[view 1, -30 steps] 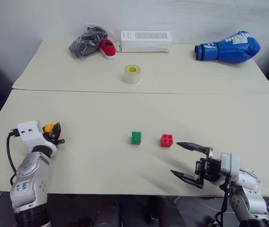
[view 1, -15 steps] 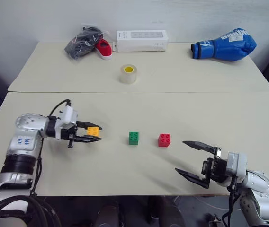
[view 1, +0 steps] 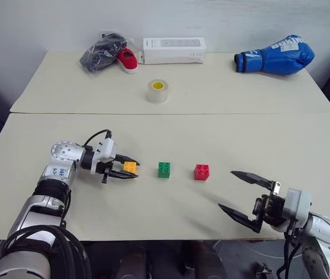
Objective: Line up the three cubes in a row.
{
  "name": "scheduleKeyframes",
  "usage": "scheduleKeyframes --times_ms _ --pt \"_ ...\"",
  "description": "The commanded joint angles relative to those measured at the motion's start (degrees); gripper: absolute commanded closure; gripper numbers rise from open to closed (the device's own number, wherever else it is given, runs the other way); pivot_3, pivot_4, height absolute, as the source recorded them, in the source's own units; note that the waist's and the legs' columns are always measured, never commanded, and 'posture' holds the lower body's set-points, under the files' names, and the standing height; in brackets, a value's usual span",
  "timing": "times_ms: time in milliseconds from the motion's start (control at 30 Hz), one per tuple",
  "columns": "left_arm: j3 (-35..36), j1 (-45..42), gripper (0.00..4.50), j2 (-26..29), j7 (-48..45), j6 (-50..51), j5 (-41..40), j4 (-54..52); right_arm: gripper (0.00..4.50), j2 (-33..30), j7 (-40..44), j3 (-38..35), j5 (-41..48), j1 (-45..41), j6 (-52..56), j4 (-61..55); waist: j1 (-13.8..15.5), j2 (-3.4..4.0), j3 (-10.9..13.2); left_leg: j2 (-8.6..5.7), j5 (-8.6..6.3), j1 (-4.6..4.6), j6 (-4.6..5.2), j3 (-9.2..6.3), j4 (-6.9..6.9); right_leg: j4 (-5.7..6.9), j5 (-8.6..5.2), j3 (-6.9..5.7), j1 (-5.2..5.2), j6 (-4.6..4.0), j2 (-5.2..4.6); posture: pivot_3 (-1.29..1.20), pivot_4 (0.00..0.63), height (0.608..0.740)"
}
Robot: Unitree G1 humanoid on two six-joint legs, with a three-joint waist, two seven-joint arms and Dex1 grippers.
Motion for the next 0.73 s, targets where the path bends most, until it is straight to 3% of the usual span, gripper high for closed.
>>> scheduleKeyframes --times_ms 33,133,333,467,600,733 --pt "2.69 -0.27 1.39 0.86 -5.25 -1.72 -0.87 -0.36 0.0 -1.39 0.87 -0.58 0.59 -1.9 0.06 -0.18 -0.01 0.0 0.0 0.0 0.0 0.0 0.0 0.0 0.0 0.0 0.0 0.0 0.0 0.0 0.0 0.0 0.15 0.74" --pt "6.04 1.57 0.52 3.64 -5.53 -1.34 -3.42 -3.84 0.0 -3.03 2.49 -0.96 1.82 -4.3 1.51 0.91 -0.23 -0.01 0.01 0.02 0.0 -0.03 0.0 -0.03 0.0 -0.01 0.0 0.02 -0.02 0.0 -0.05 0.0 0.15 0.74" --pt "15.05 13.87 0.52 13.54 0.49 4.39 -7.11 -17.55 0.0 -10.53 7.29 -4.23 4.84 -10.59 6.71 5.18 -1.48 0.02 0.03 0.04 -0.01 -0.02 -0.01 -0.1 -0.06 -0.01 -0.02 0.03 -0.02 -0.04 -0.39 0.0 0.15 0.74" --pt "26.54 29.53 0.52 19.14 7.37 9.65 -9.59 -28.78 0.0 -18.0 13.59 -5.9 4.21 -16.65 9.22 12.58 -1.76 0.03 0.05 0.01 -0.02 -0.03 0.04 -0.2 -0.06 -0.03 -0.02 0.0 0.01 -0.04 -0.54 0.0 0.15 0.74" --pt "33.54 39.69 0.52 20.15 11.28 12.78 -10.36 -35.1 0.0 -21.22 18.56 -4.94 2.53 -23.02 9.02 20.43 -1.35 0.06 0.07 -0.01 -0.03 -0.03 0.06 -0.34 -0.05 -0.16 -0.03 -0.09 0.06 -0.05 -0.66 0.0 0.15 0.74" --pt "37.57 45.78 0.52 17.54 14.8 14.67 -11.45 -38.56 0.0 -19.71 20.76 -3.89 -0.16 -26.66 5.62 27.37 -0.65 0.1 0.09 -0.06 -0.05 -0.03 0.02 -0.39 -0.07 -0.27 -0.03 -0.12 0.07 -0.06 -0.75 0.0 0.15 0.74"
